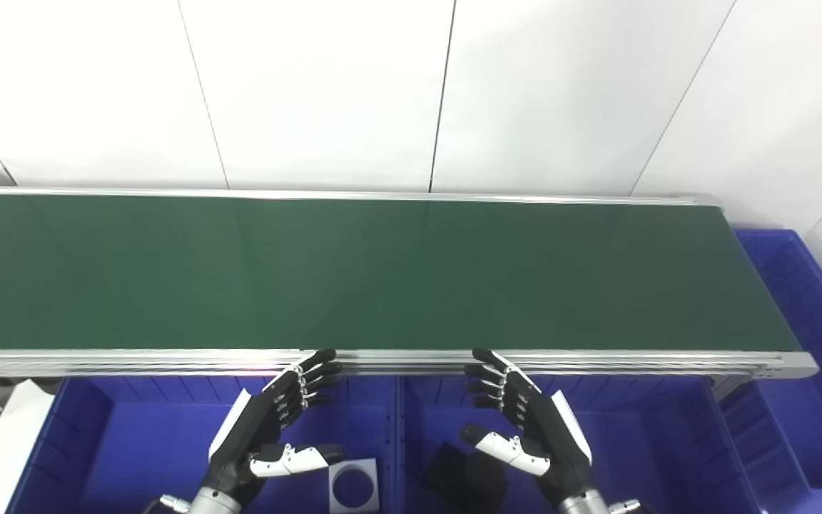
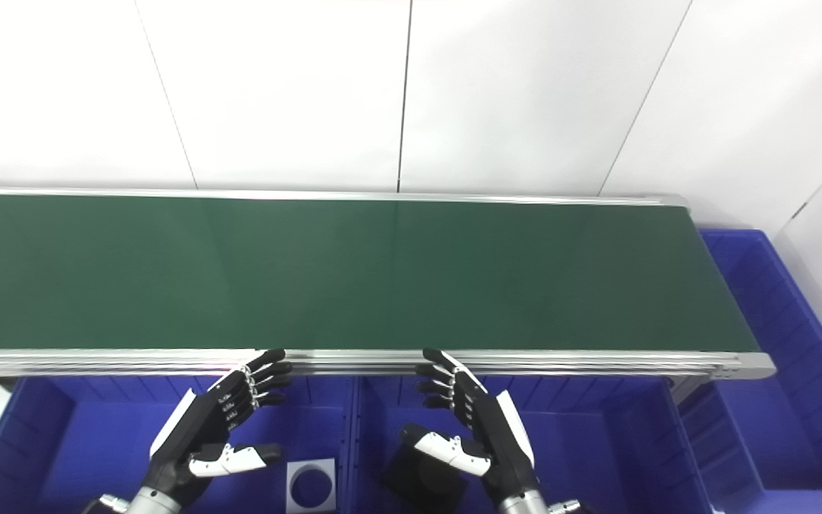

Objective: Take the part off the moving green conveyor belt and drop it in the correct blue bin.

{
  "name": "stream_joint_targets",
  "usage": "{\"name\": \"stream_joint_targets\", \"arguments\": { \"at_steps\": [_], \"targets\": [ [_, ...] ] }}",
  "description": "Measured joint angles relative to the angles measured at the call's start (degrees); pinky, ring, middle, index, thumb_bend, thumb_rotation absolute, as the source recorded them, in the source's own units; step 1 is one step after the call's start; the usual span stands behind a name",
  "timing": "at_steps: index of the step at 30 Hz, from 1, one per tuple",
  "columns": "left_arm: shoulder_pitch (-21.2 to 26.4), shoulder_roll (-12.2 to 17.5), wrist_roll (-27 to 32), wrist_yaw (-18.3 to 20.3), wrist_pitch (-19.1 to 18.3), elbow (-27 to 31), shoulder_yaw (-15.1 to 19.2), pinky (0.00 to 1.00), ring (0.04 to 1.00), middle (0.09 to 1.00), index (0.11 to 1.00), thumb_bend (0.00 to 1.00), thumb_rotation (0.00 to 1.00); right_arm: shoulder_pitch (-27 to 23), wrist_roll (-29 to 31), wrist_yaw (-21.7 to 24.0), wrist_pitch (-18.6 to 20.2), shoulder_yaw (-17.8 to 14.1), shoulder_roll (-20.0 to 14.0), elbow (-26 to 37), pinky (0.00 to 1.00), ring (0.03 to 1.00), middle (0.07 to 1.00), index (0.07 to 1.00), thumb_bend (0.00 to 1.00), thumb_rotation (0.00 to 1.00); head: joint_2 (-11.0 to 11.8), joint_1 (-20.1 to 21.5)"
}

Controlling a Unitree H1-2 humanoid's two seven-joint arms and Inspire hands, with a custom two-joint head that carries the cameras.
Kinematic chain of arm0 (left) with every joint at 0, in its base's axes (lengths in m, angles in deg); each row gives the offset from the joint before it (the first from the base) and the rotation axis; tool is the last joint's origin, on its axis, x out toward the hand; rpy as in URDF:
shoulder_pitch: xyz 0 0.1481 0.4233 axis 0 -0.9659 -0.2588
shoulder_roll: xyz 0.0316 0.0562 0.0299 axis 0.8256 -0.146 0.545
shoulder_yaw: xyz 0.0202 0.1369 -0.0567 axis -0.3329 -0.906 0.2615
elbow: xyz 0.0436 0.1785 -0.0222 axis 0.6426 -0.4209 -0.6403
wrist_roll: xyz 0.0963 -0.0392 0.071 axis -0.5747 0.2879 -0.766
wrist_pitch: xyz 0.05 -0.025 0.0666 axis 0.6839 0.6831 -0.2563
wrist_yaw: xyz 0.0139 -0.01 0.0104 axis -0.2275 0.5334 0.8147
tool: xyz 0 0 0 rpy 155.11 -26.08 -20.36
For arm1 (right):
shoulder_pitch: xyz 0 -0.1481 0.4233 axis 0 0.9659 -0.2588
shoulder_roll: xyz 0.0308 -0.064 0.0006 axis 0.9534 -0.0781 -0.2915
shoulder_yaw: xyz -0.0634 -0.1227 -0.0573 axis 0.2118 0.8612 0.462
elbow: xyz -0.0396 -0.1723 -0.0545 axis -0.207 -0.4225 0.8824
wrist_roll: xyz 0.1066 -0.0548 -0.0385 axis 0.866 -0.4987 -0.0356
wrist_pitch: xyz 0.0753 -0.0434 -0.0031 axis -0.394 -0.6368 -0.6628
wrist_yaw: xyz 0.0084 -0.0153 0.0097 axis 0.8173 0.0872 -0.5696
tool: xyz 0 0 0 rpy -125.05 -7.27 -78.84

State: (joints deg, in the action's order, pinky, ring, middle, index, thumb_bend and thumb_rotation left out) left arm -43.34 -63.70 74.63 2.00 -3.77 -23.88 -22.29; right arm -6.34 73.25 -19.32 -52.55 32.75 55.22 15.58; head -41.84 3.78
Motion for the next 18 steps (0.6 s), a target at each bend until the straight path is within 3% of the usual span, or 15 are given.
{"name": "stream_joint_targets", "arguments": {
  "at_steps": [18],
  "targets": [
    [1.29,-0.20,-0.08,-0.43,0.02,-2.06,0.26,0.72,0.791,0.822,0.848,0.93,0.29,-0.17,-0.27,0.05,0.56,0.01,0.01,0.32,0.71,0.762,0.806,0.864,0.77,0.45,-0.18,-0.26]
  ]
}}
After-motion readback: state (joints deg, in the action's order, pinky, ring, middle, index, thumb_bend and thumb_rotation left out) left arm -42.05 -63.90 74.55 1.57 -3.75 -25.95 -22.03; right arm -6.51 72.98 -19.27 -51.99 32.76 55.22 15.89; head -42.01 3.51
